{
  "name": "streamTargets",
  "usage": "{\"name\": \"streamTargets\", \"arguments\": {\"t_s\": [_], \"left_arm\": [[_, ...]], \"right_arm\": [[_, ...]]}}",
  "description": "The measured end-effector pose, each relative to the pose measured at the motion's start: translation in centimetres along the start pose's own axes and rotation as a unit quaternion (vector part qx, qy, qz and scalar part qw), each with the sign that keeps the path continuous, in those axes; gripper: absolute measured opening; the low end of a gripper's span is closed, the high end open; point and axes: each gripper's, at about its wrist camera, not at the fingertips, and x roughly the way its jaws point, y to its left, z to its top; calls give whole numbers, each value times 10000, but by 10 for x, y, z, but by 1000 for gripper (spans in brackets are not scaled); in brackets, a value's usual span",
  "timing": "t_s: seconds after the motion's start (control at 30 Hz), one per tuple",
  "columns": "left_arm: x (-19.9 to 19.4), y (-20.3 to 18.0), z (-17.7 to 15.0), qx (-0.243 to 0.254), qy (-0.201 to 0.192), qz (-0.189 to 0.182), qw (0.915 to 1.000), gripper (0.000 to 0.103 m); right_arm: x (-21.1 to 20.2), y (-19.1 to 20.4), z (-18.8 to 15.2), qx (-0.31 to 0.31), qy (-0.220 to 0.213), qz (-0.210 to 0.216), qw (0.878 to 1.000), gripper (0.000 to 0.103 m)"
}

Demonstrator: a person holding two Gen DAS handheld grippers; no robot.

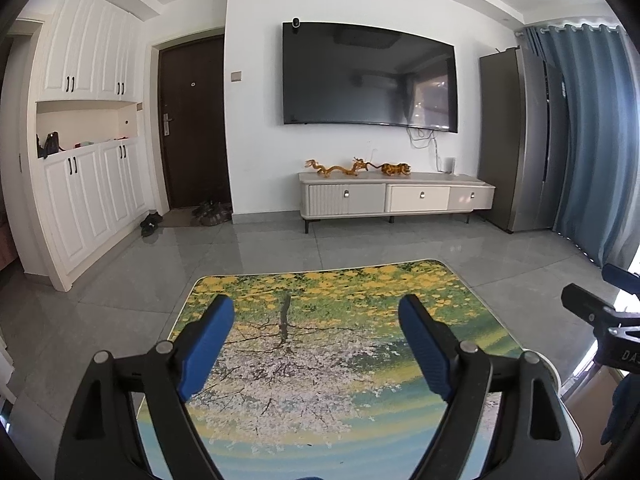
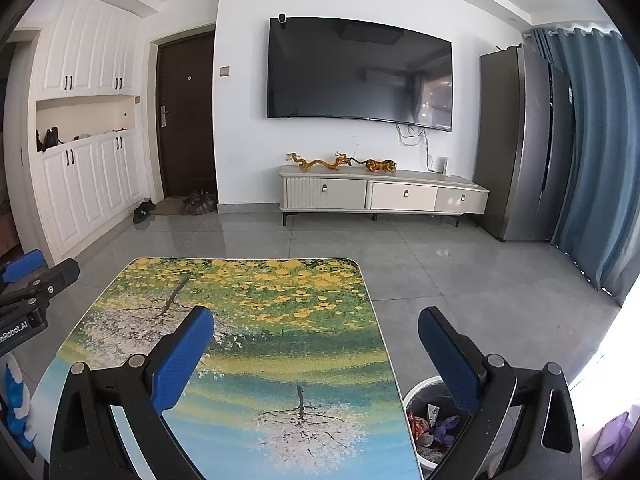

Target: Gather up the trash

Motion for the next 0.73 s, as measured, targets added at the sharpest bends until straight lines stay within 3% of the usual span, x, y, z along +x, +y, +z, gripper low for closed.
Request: {"name": "streamTargets", "arguments": {"t_s": [0.73], "left_arm": [[-6,-6,-1,96,-143,47,9998,84]], "right_arm": [[-10,-9,-2,-17,-254,-416,9988,103]]}}
